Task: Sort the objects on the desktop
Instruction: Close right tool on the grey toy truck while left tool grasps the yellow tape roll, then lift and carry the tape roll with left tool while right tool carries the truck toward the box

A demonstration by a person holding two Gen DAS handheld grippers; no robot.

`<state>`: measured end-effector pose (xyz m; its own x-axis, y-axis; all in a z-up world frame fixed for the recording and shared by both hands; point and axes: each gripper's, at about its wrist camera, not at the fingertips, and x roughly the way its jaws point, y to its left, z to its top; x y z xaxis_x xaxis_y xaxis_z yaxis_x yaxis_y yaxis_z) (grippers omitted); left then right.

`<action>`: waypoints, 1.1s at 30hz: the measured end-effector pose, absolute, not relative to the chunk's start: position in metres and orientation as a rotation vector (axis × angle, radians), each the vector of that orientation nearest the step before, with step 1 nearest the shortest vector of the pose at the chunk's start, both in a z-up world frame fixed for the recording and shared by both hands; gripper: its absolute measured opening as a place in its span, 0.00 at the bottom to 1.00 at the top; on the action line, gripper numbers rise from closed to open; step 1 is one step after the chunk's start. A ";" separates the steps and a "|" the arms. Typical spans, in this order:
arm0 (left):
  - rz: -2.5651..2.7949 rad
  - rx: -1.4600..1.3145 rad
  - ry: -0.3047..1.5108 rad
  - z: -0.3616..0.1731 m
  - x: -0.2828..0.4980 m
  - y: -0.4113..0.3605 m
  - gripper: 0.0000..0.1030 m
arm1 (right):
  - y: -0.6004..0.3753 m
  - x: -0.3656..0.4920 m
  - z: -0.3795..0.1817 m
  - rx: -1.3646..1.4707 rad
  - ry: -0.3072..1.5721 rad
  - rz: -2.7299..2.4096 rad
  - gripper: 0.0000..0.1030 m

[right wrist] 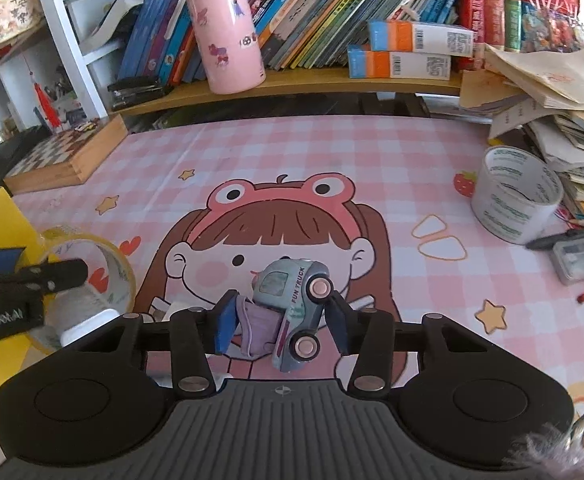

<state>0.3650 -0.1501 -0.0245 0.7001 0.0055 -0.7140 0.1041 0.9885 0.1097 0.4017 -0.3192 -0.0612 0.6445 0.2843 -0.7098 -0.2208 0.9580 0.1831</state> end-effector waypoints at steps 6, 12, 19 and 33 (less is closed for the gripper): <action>-0.047 0.186 0.791 -0.024 0.357 -0.153 0.40 | -0.328 0.390 -0.061 0.094 0.833 0.300 0.41; -0.056 0.113 0.773 -0.012 0.348 -0.146 0.40 | -0.337 0.381 -0.059 0.108 0.821 0.266 0.41; -0.131 -0.066 0.820 -0.015 0.341 -0.143 0.39 | -0.349 0.372 -0.057 0.120 0.814 0.243 0.41; -0.265 -0.457 0.907 -0.033 0.336 -0.133 0.39 | -0.369 0.356 -0.057 0.147 0.822 0.230 0.41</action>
<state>0.3361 -0.1325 -0.0331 0.5930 -0.4079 -0.6942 0.0300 0.8728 -0.4872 0.3560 -0.3685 -0.0570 0.6580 0.2594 -0.7070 -0.1457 0.9649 0.2184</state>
